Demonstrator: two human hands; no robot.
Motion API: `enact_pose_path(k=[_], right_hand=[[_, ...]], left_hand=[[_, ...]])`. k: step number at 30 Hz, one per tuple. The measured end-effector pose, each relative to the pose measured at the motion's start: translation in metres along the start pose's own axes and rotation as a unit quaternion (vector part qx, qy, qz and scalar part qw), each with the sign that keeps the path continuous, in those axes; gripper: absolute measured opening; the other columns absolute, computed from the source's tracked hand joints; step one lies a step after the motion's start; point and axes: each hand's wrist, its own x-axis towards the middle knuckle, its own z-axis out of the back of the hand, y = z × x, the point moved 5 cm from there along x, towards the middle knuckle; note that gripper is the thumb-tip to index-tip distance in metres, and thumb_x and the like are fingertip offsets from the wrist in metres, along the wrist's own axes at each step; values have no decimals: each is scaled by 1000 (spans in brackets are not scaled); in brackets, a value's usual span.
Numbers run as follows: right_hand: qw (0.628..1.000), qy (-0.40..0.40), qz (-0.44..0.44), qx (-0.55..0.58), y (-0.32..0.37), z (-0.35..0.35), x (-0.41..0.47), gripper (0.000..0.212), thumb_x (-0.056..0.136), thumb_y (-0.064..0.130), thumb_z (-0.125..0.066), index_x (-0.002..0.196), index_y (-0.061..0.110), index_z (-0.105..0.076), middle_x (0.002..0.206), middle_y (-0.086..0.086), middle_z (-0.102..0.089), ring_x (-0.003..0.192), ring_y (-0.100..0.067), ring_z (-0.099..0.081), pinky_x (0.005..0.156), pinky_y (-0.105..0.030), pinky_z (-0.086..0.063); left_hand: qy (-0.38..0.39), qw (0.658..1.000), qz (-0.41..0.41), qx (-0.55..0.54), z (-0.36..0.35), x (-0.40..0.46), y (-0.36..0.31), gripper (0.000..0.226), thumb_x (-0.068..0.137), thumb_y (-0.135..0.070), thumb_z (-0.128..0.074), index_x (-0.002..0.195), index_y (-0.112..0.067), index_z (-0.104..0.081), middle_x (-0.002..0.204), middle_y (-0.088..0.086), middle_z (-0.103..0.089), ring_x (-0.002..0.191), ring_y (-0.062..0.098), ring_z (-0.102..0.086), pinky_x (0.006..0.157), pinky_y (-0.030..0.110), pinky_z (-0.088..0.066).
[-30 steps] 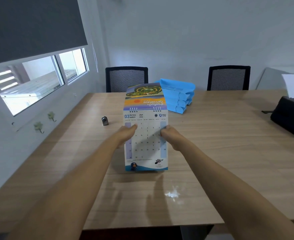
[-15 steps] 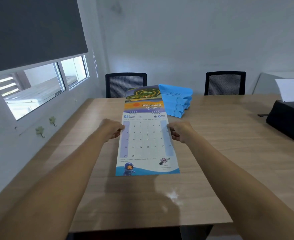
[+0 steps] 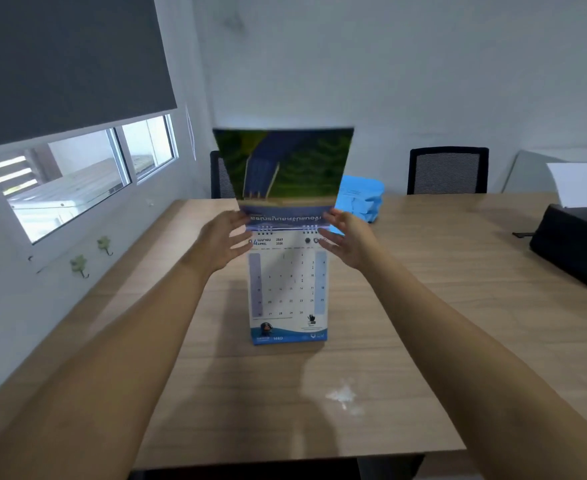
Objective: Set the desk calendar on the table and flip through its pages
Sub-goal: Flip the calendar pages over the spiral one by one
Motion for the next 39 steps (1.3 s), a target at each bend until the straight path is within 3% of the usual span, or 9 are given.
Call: enact_pose_path(k=[3, 7, 10, 13, 18, 27, 30, 34, 39], right_hand=[[948, -15, 124, -293, 6, -11, 4, 34, 97, 18, -38, 127, 15, -54, 133, -5, -53, 128, -25, -47, 104, -38, -40], [745, 22, 162, -647, -6, -21, 16, 57, 93, 13, -38, 148, 21, -28, 157, -4, -28, 145, -32, -21, 116, -51, -24], [654, 33, 133, -744, -16, -20, 26, 62, 95, 17, -35, 153, 22, -13, 163, 5, -3, 151, -27, 3, 117, -59, -4], [628, 32, 143, -764, -21, -15, 32, 68, 92, 16, -39, 153, 21, -12, 164, 5, -3, 151, -26, 6, 116, -60, 0], [659, 31, 147, -737, -25, -8, 42, 71, 89, 16, -43, 153, 17, -12, 160, -4, -18, 149, -27, -14, 118, -55, -14], [654, 33, 167, -737, -35, 0, 47, 73, 92, 15, -38, 154, 16, 0, 164, -3, -2, 151, -23, 1, 120, -52, -8], [771, -39, 182, -609, -49, 10, 46, 73, 91, 14, -37, 153, 10, 1, 163, -7, -2, 150, -24, -4, 121, -47, -13], [945, -48, 49, -320, -83, 24, 36, 69, 95, 14, -37, 153, 14, -1, 161, -3, -12, 146, -25, -19, 115, -37, -26], [969, 0, -17, -245, -91, 24, 21, 31, 92, 3, -32, 119, 14, -40, 123, -6, -55, 86, -12, -54, 61, -22, -43]], left_hand=[[-22, 978, -63, 200, -18, 0, -5, 44, 99, -33, -39, 141, -21, -42, 148, 3, -43, 129, 25, -44, 101, 38, -37], [-15, 870, -138, 474, -24, 15, -5, 51, 97, -15, -38, 147, -20, -34, 155, 6, -34, 138, 29, -37, 107, 34, -34], [12, 811, -124, 572, -18, 30, 5, 64, 90, -8, -47, 150, -18, -28, 156, 7, -32, 140, 29, -35, 109, 33, -34], [28, 763, -120, 635, -18, 39, 9, 70, 86, -5, -50, 151, -15, -26, 158, 7, -29, 144, 27, -28, 114, 34, -28], [43, 775, -119, 619, -18, 47, 11, 70, 81, 0, -52, 146, -16, -32, 142, 11, -45, 124, 30, -49, 93, 32, -44], [27, 771, -132, 622, -15, 51, 22, 66, 91, -11, -45, 152, -12, -18, 157, 9, -26, 142, 28, -32, 115, 38, -31], [-20, 817, -140, 560, -9, 41, 36, 68, 94, -17, -39, 154, -12, -6, 163, 5, -11, 149, 23, -15, 120, 37, -17], [-64, 924, -56, 372, 4, 29, 72, 67, 85, -28, -38, 149, -19, -20, 156, 5, -32, 138, 32, -36, 110, 49, -34], [-31, 955, -29, 292, 3, 32, 97, 67, 76, -20, -37, 142, -24, -33, 134, 0, -56, 118, 24, -53, 102, 45, -43]])
